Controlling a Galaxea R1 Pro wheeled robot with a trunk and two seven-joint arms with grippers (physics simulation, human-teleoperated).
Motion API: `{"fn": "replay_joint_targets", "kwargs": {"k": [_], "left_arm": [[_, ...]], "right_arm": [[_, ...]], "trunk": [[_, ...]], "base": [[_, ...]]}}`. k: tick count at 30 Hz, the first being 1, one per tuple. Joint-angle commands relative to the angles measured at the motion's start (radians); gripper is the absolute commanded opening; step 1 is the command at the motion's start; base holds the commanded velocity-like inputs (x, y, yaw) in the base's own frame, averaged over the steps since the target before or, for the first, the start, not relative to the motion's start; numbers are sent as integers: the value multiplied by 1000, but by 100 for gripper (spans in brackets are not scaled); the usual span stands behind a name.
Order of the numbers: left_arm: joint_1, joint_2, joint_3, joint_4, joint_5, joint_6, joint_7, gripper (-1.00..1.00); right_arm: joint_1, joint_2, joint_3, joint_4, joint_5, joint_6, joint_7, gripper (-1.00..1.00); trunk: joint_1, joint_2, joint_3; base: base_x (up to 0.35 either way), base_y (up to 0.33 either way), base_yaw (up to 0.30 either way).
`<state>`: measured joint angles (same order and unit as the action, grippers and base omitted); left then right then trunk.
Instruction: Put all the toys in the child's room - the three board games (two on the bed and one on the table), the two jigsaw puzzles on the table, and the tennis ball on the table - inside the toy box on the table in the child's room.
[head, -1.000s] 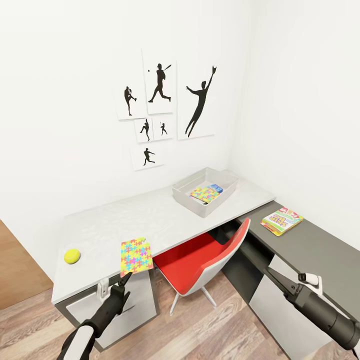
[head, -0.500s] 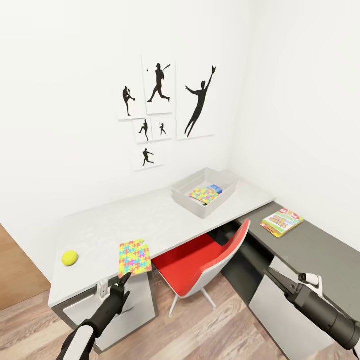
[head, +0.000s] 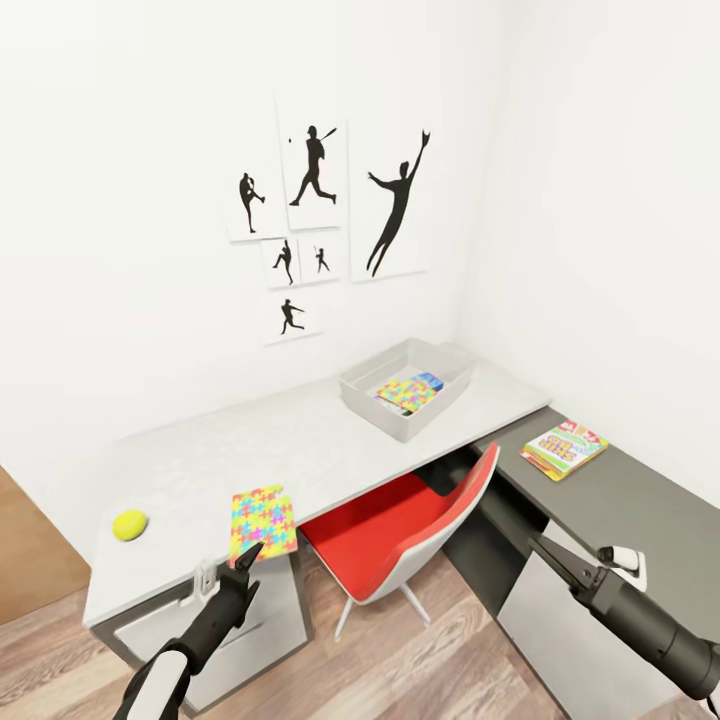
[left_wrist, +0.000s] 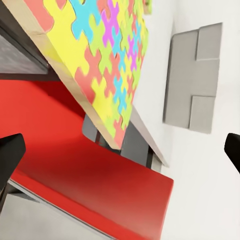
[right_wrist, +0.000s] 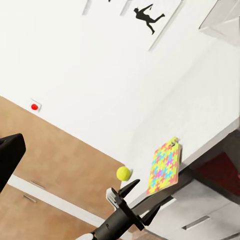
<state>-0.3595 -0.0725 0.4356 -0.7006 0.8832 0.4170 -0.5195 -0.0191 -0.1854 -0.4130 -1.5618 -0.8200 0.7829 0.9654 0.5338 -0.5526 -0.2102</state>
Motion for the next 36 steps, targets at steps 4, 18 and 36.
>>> {"fn": "replay_joint_targets", "kwargs": {"k": [4, 18, 36], "left_arm": [[-1, -1, 5, 0, 5, 10, -2, 100], [-1, -1, 10, 1, 6, 8, -1, 100], [-1, 0, 20, 4, 8, 9, 3, 100]], "right_arm": [[-1, 0, 1, 0, -3, 6, 1, 100], [-1, 0, -4, 0, -4, 6, 1, 100], [-1, 0, -4, 0, -4, 6, 1, 100]], "trunk": [[1, -1, -2], [1, -1, -2], [1, -1, -2]], "base": [[180, -127, 0], [58, -40, 0], [20, 0, 0]]}}
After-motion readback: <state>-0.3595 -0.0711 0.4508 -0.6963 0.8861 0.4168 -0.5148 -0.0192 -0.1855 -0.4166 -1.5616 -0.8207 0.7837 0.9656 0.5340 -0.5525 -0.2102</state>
